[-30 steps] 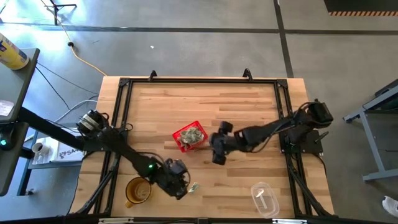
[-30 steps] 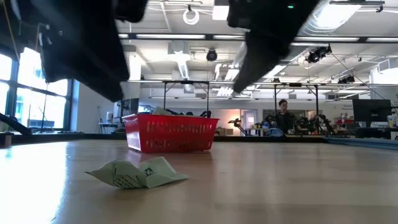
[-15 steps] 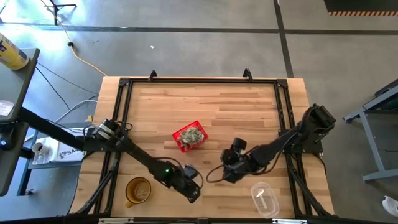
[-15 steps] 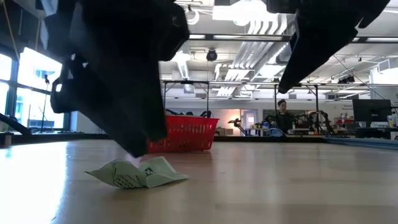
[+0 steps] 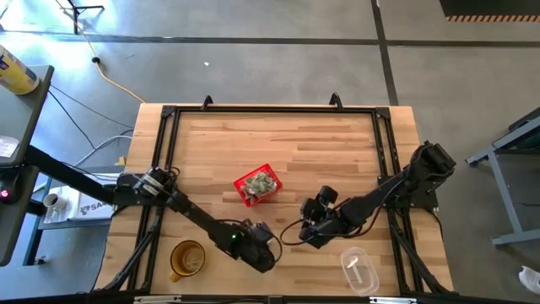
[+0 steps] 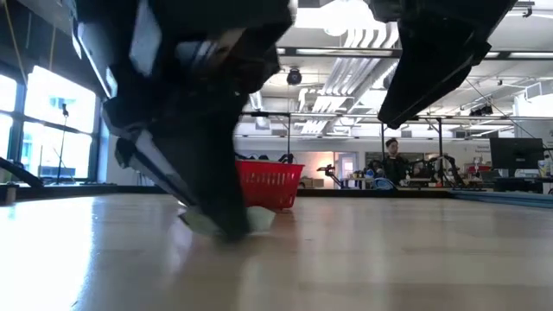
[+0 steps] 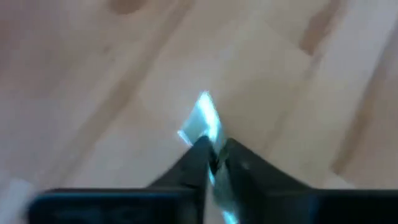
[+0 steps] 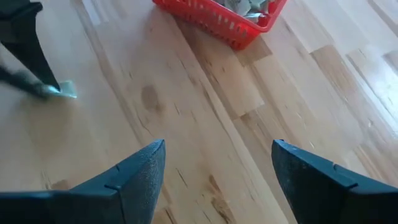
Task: Pick and place Stevia / Truvia into bins
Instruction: Put the stevia packet into the orange basket
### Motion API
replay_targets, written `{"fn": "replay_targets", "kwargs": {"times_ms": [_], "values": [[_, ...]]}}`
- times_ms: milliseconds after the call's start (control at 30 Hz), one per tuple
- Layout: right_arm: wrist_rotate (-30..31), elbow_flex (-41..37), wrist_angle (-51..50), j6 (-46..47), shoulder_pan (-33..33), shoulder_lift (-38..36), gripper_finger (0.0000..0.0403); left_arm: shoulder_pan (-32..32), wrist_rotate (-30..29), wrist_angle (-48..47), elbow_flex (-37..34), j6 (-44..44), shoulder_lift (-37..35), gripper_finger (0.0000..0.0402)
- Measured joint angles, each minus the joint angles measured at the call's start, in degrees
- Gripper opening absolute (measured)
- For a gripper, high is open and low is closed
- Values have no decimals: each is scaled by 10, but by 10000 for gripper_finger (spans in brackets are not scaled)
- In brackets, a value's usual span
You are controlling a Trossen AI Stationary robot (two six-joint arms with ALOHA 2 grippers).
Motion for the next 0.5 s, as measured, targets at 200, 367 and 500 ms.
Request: {"fn": "replay_targets", "kwargs": {"times_ms": [200, 367, 500], "values": [[14, 0, -5, 1, 0, -1, 279, 16, -4, -106, 25, 62, -53, 34], [60, 1, -39, 37, 18, -28, 272, 50, -79, -281, 96, 122, -115, 49], [83, 1, -81, 75, 38, -56, 267, 106, -115, -356, 109, 173, -157, 29]]}}
